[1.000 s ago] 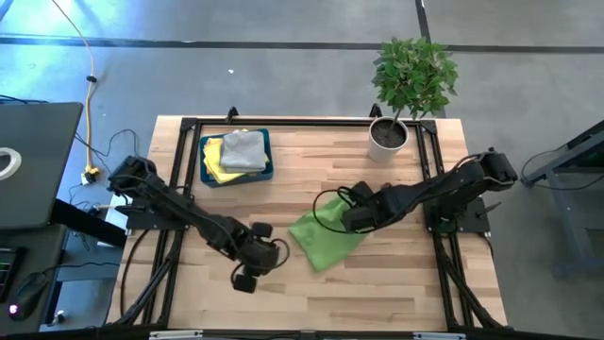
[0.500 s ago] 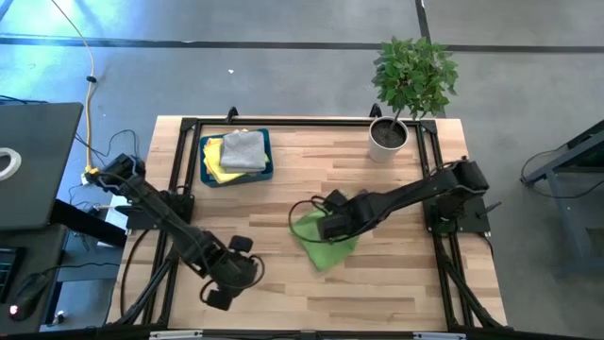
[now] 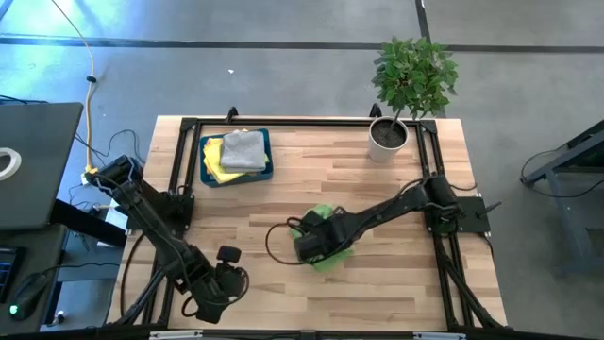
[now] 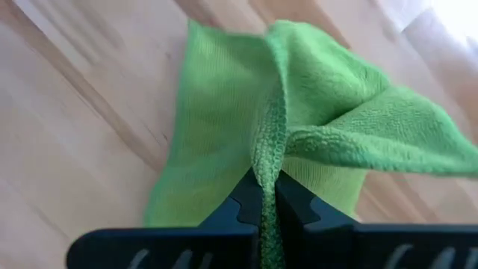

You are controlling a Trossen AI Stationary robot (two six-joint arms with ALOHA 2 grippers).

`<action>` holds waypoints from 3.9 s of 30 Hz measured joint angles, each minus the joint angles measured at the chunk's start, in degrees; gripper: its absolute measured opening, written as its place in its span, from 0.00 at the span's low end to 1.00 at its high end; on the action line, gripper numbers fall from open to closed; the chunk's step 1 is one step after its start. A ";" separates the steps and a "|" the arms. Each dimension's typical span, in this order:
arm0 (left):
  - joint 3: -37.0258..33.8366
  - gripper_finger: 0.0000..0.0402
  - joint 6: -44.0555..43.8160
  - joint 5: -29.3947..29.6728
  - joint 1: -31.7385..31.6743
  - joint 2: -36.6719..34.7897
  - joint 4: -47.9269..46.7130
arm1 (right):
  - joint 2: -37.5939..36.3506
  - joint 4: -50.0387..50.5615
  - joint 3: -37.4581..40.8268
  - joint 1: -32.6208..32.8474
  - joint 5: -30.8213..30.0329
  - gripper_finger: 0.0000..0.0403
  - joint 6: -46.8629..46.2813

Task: Fold microfiber towels
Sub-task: Fold the green microfiber cloth, then put the folded green microfiber cloth into the blue bin

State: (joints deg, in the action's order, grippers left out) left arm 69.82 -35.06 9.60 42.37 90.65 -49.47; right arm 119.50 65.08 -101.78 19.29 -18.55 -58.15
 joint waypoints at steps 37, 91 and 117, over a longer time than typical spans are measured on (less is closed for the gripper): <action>0.00 0.32 -5.30 6.59 3.04 0.02 1.87 | 2.97 -2.50 5.71 15.39 -7.19 0.47 24.11; 0.00 0.42 13.99 22.01 2.87 0.11 7.89 | 3.06 -18.39 -11.04 -3.89 24.74 0.00 19.69; 0.00 0.49 33.84 33.30 -9.64 4.28 13.47 | 3.02 -18.84 -11.72 -5.16 27.80 0.00 18.21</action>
State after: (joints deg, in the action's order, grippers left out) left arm 69.82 -1.22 42.90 32.73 94.94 -36.00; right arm 122.52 46.24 -113.49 14.13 9.26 -39.94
